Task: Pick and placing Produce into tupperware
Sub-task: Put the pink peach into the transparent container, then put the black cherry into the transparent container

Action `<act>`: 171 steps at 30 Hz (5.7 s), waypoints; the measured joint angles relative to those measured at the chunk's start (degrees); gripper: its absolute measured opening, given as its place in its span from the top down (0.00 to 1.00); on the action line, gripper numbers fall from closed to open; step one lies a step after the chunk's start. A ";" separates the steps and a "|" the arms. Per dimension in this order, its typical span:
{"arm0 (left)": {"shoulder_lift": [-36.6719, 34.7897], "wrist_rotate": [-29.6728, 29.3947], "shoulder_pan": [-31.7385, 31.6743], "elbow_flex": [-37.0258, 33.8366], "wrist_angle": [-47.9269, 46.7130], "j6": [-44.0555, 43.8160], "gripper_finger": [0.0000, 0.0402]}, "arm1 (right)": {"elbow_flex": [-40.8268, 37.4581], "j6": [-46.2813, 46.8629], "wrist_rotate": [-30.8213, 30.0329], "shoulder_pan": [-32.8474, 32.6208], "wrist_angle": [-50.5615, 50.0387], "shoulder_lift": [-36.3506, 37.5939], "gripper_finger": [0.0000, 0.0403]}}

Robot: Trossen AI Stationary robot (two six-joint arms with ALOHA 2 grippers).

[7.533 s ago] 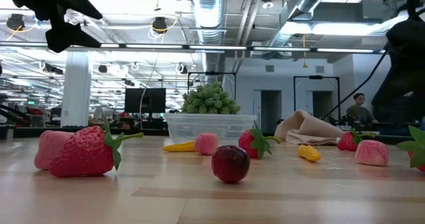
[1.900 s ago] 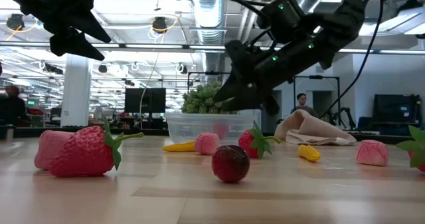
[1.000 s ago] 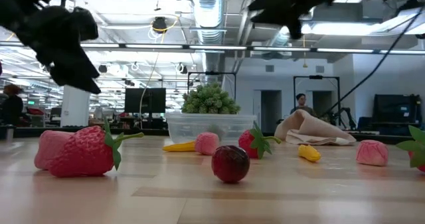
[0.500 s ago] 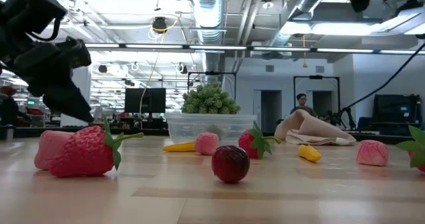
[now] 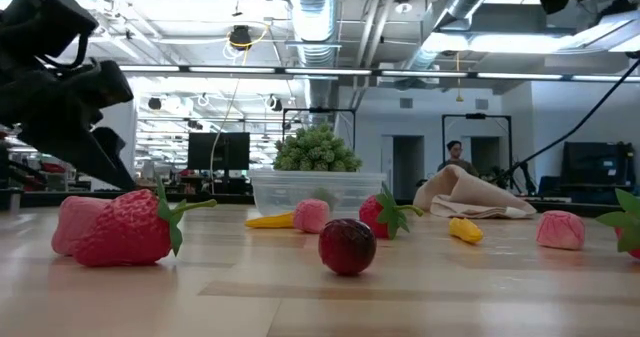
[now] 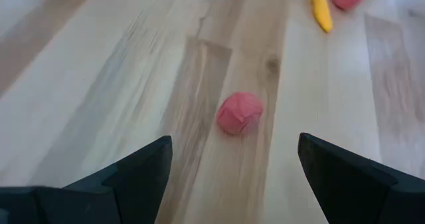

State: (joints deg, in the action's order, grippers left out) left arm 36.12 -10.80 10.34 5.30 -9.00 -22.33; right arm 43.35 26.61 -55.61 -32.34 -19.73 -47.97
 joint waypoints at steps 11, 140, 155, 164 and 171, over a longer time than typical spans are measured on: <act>1.30 -2.40 -0.01 0.02 0.72 8.05 0.21 | 0.00 0.00 0.00 0.10 0.00 0.00 0.68; 50.34 -5.95 -13.24 32.65 26.28 7.81 0.69 | -0.02 4.00 0.07 0.59 -3.65 -0.02 0.68; 50.34 -3.44 -13.50 32.65 25.93 7.78 0.53 | -0.02 3.98 0.07 0.59 -3.85 -0.02 0.68; 47.39 2.96 -13.50 32.65 25.88 8.58 0.47 | -0.02 7.86 6.82 -0.26 -7.12 -0.04 0.68; 36.18 9.82 -13.46 32.63 14.39 12.25 0.48 | -0.02 28.97 16.20 -7.55 -22.48 -0.02 0.68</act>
State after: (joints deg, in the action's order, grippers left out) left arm 72.30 -0.98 -3.11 37.93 5.39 -10.08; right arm 43.33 55.58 -39.41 -39.89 -42.21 -47.99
